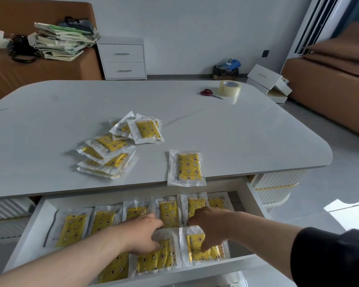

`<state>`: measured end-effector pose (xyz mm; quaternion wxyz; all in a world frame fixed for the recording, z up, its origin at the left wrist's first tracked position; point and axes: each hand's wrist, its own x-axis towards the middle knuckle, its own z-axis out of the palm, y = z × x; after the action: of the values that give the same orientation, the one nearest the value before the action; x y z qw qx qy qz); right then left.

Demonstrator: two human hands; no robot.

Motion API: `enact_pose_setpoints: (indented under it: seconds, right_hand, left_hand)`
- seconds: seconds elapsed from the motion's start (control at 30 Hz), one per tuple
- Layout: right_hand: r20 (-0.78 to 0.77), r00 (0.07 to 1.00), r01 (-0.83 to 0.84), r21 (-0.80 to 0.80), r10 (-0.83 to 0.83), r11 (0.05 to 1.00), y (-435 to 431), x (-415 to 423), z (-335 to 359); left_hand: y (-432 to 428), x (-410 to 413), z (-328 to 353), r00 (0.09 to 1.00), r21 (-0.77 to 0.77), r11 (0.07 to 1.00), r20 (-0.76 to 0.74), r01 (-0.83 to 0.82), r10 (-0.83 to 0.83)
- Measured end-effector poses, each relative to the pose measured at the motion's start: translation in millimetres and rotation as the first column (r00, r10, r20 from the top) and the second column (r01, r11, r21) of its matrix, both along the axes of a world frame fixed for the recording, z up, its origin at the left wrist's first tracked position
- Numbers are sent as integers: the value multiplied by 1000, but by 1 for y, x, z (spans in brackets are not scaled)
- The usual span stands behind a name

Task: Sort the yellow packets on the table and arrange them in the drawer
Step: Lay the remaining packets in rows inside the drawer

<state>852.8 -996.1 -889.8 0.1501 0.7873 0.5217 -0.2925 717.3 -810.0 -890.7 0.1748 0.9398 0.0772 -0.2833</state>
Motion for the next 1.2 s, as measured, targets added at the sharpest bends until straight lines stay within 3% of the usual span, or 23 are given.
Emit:
enact_pose_setpoints:
  seconds: [0.13, 0.33, 0.4, 0.47, 0.57, 0.7, 0.8, 1.0, 1.07, 1.1, 1.17, 1.2]
  right_hand:
    - [42, 997, -70, -45, 72, 997, 0, -6, -2]
    - [52, 993, -106, -41, 108, 994, -4, -6, -1]
    - [30, 999, -39, -21, 40, 999, -7, -6, 5]
    - [-63, 983, 172, 36, -170, 984, -10, -3, 14]
    - [-131, 864, 494, 36, -486, 869, -18, 13, 28]
    - [-130, 666, 726, -113, -734, 679, -34, 32, 26]
    - [-244, 434, 853, -200, -867, 483, -42, 29, 19]
    - [-385, 247, 853, -350, -889, 388, -30, 21, 14]
    - [-394, 265, 834, -364, -880, 415, -27, 23, 16]
    - [-348, 337, 817, -354, -875, 455, -24, 20, 18]
    - [-124, 738, 638, -189, -663, 746, -23, 15, 21]
    - [-12, 862, 503, -98, -506, 859, -22, 14, 22]
  left_hand:
    - [-4, -4, -1, 988, 135, 979, -43, 156, -151]
    - [-3, -6, -4, 984, 119, 977, -22, 176, -175]
    - [-3, -6, -4, 990, 80, 987, 5, 142, -143]
    - [-1, -5, 0, 999, -8, 1000, 47, 2, -1]
    - [6, -1, 9, 943, -135, 942, 86, -308, 321]
    - [21, -3, 2, 794, -317, 736, -116, -599, 596]
    - [23, -8, 0, 718, -401, 610, -216, -683, 662]
    - [14, -8, 4, 756, -385, 658, -214, -647, 618]
    - [13, -7, 5, 769, -373, 680, -197, -632, 608]
    - [14, -7, 6, 791, -361, 710, -166, -604, 589]
    - [12, -9, 6, 885, -294, 841, -40, -455, 465]
    - [12, -12, 7, 936, -226, 915, 27, -335, 350]
